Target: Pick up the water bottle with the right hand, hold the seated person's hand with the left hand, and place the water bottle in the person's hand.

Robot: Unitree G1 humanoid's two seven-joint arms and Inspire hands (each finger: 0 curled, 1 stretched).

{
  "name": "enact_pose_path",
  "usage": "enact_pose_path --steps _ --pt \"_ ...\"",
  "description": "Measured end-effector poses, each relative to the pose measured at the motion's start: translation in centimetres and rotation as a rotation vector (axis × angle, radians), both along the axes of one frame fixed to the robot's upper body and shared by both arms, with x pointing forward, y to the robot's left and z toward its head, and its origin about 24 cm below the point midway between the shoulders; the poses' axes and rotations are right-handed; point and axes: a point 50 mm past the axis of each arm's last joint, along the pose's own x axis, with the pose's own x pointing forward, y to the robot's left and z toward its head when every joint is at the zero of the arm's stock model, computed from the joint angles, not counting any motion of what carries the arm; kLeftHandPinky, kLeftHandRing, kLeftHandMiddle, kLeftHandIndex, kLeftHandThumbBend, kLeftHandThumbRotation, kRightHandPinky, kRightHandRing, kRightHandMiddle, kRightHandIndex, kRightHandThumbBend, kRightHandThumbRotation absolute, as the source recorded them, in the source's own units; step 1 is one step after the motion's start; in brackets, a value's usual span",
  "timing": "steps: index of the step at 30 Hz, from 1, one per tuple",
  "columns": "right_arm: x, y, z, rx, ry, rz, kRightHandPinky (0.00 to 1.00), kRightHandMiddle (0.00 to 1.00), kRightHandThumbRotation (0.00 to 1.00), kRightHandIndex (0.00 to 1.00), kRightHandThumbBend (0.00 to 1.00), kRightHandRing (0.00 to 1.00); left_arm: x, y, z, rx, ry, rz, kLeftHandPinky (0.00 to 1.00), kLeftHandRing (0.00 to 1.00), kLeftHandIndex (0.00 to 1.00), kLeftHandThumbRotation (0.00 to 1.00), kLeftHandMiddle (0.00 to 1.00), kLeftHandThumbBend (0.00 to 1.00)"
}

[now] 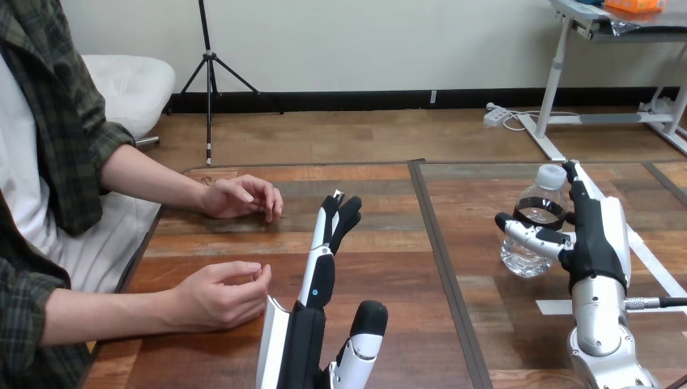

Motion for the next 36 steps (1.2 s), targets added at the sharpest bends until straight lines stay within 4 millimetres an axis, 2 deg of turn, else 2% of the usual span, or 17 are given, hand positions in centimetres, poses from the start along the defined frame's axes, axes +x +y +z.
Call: enact_pose_path --steps 16,25,36 --pt "-0.05 0.15 -0.79 -0.012 0.051 0.033 0.94 0.98 0.0 0.95 0.71 0.99 0.0 0.0 0.0 0.0 0.0 0.0 0.93 0.92 1.0 1.0 0.94 0.47" --pt "0.09 0.09 -0.85 -0.01 0.069 0.039 0.94 0.99 0.06 0.95 0.72 0.99 0.0 0.0 0.0 -0.001 0.001 -0.001 0.93 0.92 1.0 1.0 0.94 0.47" --pt "0.18 -0.08 -0.83 -0.02 0.079 0.042 0.94 0.98 0.08 0.94 0.72 0.98 -0.01 0.01 0.0 -0.001 0.001 0.0 0.93 0.92 0.99 1.0 0.94 0.46"
